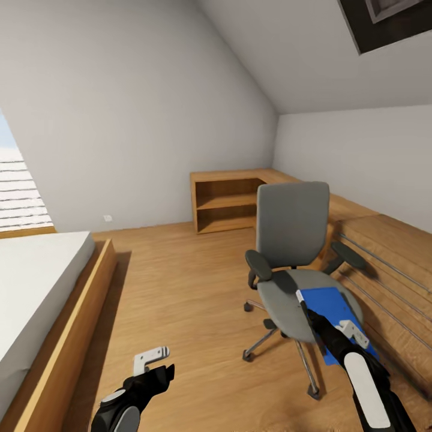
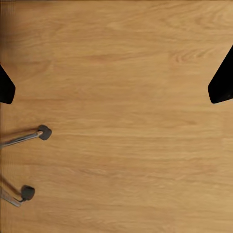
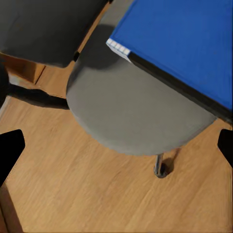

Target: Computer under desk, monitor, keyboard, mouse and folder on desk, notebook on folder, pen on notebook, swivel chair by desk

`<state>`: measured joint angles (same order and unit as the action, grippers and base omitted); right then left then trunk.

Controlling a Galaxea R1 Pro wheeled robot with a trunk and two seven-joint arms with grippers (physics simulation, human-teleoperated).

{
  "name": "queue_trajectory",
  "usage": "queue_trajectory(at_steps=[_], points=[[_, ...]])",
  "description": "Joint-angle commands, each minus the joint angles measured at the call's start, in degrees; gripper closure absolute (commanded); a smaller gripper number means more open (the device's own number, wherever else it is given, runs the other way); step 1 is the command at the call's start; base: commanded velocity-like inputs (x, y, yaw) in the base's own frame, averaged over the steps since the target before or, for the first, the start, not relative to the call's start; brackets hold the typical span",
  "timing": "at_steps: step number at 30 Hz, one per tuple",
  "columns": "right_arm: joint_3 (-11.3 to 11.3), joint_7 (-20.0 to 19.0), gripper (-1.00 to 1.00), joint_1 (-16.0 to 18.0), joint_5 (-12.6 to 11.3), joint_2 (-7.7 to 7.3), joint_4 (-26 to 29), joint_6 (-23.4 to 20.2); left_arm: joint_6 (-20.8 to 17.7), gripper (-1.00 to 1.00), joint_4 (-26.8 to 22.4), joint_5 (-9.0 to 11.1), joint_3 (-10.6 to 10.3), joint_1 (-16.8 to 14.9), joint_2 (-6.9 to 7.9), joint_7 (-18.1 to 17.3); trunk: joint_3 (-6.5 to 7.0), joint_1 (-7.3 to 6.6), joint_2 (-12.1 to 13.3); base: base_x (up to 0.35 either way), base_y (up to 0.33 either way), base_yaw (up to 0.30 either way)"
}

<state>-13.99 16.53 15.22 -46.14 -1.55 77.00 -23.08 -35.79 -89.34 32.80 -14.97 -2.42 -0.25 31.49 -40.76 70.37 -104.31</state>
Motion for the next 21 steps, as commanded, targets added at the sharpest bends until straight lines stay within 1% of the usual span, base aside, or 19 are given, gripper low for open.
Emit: queue_trajectory(at_steps=[1, 5, 13, 18, 20, 21], points=[[-0.30, 0.43, -1.00, 0.03, -0.69, -0.03, 0.07, -0.18, -0.07, -1.00, -0.03, 0.62, -0.04, -0.04, 0.02, 0.60, -0.06, -0.01, -0.03, 0.000, 0.000, -0.294], [-1.12, 0.43, -1.00, 0.01, -0.99, -0.09, 0.00, -0.20, -0.07, -1.00, 0.07, 0.63, 0.01, -0.04, 0.05, 0.69, -0.06, -0.01, -0.03, -0.044, -0.019, -0.294], [-1.63, 0.43, -1.00, 0.02, -1.14, -0.12, -0.58, -0.21, -0.11, -1.00, 0.13, 0.62, 0.11, -0.04, 0.08, 0.63, -0.06, -0.01, -0.03, -0.183, -0.141, -0.294], [-1.78, 0.43, -1.00, 0.00, -1.22, -0.18, -0.62, -0.27, -0.15, -1.00, 0.08, 0.66, 0.46, -0.04, 0.03, 0.72, -0.06, -0.01, -0.03, -0.023, -0.018, -0.294], [-2.46, 0.43, -1.00, 0.00, -1.23, -0.19, -0.62, -0.29, -0.16, -1.00, 0.06, 0.70, 0.50, -0.04, -0.01, 0.74, -0.06, -0.01, -0.03, -0.005, -0.004, -0.294], [-3.12, 0.43, -1.00, 0.03, -1.26, -0.20, -0.62, -0.29, -0.16, -1.00, 0.05, 0.73, 0.51, -0.04, -0.03, 0.77, -0.24, 0.21, -0.43, -0.003, -0.002, -0.274]])
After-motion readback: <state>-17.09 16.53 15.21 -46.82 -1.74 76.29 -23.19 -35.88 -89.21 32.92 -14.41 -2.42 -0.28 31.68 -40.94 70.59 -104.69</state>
